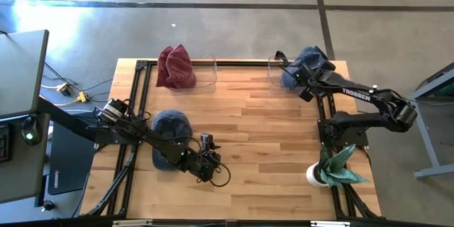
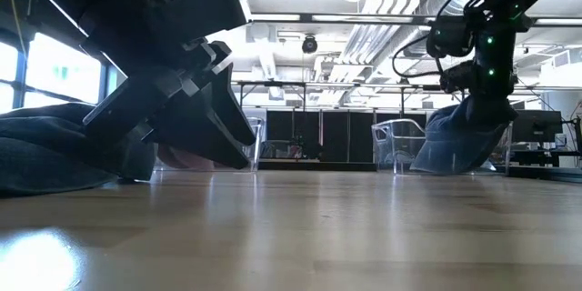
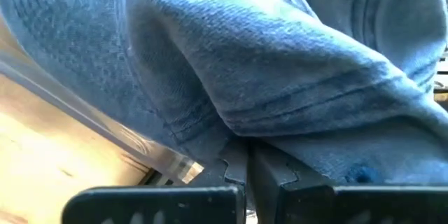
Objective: Pick & Place hat
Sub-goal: Put the top blue cap into the right transparent bin, then put the blue cap into the right transparent bin
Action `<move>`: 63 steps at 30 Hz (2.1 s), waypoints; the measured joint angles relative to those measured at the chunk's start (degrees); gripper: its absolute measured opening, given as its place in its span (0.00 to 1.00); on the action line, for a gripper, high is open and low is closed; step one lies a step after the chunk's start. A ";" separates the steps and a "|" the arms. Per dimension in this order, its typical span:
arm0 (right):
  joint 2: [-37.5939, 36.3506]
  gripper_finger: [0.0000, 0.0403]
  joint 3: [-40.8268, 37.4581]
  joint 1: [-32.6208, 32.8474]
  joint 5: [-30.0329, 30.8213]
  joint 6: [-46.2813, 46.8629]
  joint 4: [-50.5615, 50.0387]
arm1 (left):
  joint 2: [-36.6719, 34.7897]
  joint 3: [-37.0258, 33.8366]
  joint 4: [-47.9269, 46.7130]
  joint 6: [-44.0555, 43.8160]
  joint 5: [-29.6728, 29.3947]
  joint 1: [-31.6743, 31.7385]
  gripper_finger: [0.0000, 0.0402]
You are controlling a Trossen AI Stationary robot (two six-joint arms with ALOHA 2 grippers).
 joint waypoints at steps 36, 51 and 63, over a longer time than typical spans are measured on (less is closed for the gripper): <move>-2.64 0.00 -13.52 59.59 -23.52 31.45 58.23 | -28.15 0.09 -44.77 -39.08 13.26 -5.69 0.51; -3.13 0.00 -15.01 60.03 -24.09 28.62 61.89 | -36.72 -1.08 -77.24 -49.23 7.78 1.86 0.52; -3.13 0.00 -15.01 60.03 -26.99 28.63 62.08 | -42.97 -14.21 -58.24 -16.70 23.08 23.71 0.76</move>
